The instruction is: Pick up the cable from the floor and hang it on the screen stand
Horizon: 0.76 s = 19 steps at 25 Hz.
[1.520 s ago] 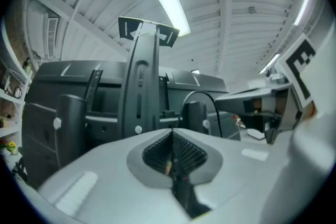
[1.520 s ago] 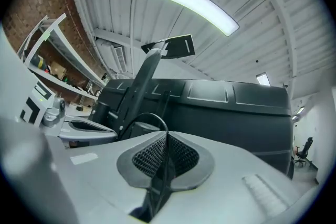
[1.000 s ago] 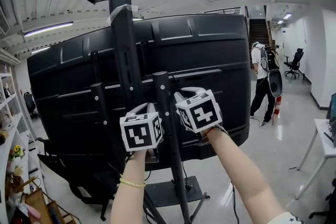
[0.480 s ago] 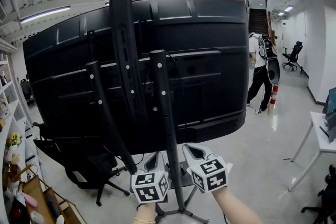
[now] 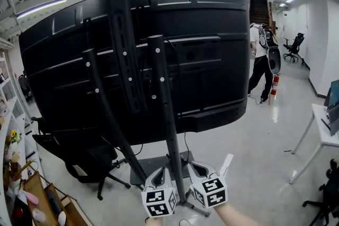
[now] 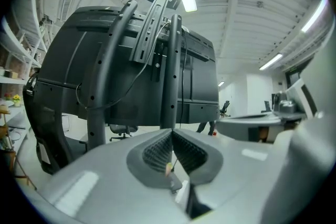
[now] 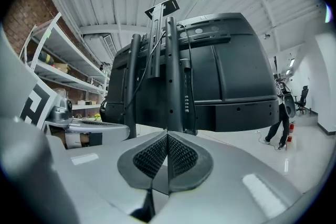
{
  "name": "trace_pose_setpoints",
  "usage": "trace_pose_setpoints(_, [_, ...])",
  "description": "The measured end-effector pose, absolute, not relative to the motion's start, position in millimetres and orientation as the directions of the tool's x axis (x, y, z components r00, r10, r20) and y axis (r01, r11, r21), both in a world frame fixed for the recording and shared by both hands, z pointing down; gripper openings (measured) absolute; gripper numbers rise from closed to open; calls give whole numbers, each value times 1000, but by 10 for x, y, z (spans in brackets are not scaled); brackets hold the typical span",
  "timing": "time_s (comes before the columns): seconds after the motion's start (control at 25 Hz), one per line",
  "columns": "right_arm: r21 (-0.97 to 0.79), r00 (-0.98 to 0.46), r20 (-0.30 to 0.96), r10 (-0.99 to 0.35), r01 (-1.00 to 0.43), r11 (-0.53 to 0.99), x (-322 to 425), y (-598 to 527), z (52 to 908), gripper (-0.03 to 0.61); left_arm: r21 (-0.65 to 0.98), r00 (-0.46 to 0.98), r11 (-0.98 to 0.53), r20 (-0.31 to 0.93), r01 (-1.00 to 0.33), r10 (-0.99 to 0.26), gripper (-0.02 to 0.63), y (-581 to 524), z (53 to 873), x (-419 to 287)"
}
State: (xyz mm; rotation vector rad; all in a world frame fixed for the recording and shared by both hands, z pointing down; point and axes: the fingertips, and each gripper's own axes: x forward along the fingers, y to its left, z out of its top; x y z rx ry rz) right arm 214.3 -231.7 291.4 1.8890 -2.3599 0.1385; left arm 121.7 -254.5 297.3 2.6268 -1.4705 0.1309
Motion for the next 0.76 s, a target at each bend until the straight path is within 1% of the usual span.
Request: trace_pose_setpoints(0.76, [-49,-217,142,-966,-976,212,2072,-2105,3075,-2,74,524,-519,153,-852,-838,8,-2420,3089,1182])
